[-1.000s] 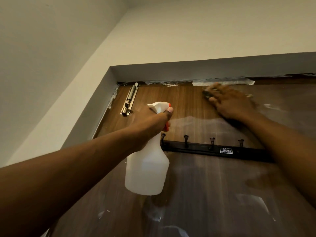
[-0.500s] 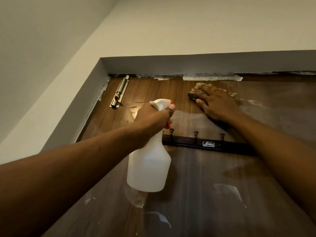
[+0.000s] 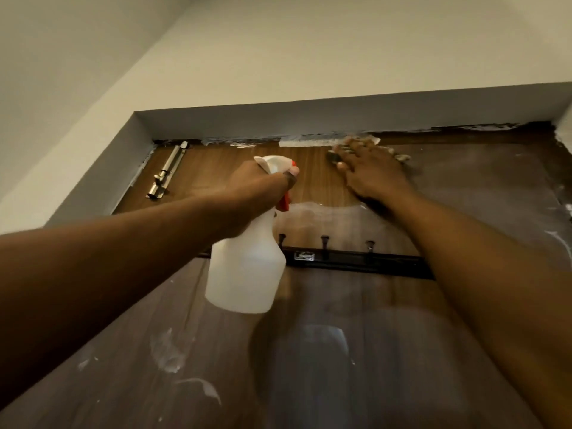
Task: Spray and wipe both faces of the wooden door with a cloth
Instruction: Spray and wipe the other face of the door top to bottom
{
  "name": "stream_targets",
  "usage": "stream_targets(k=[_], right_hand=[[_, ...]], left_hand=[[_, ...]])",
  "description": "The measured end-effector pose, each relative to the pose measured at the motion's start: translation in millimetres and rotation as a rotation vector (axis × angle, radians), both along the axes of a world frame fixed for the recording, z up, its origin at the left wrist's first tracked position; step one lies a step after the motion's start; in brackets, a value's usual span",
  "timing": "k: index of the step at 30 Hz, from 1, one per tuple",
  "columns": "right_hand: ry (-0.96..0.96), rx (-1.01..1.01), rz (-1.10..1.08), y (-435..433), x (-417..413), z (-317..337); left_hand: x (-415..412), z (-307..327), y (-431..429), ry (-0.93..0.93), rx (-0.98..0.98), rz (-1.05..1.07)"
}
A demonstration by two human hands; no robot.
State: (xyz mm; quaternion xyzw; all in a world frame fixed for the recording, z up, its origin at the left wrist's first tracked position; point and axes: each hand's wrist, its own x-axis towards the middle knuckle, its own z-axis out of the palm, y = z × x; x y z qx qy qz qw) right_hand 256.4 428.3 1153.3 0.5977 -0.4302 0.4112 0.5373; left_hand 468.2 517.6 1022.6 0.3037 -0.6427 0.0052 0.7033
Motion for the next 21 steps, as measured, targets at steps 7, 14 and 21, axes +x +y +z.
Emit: stream_targets(k=[7, 14, 21], right_hand=[[0.066, -0.019, -0.009, 11.2, -96.6, -29.0], [-0.358, -0.019, -0.008, 20.5, -156.9, 17.0], [-0.028, 0.028, 0.0, 18.5, -143.7, 1.5]], left_hand=[[-61.0, 4.6, 2.4, -0.008, -0.002, 0.018], [-94.9, 8.6, 4.7, -0.006, -0.046, 0.063], [-128.2, 16.6, 16.2, -0.011, -0.078, 0.052]])
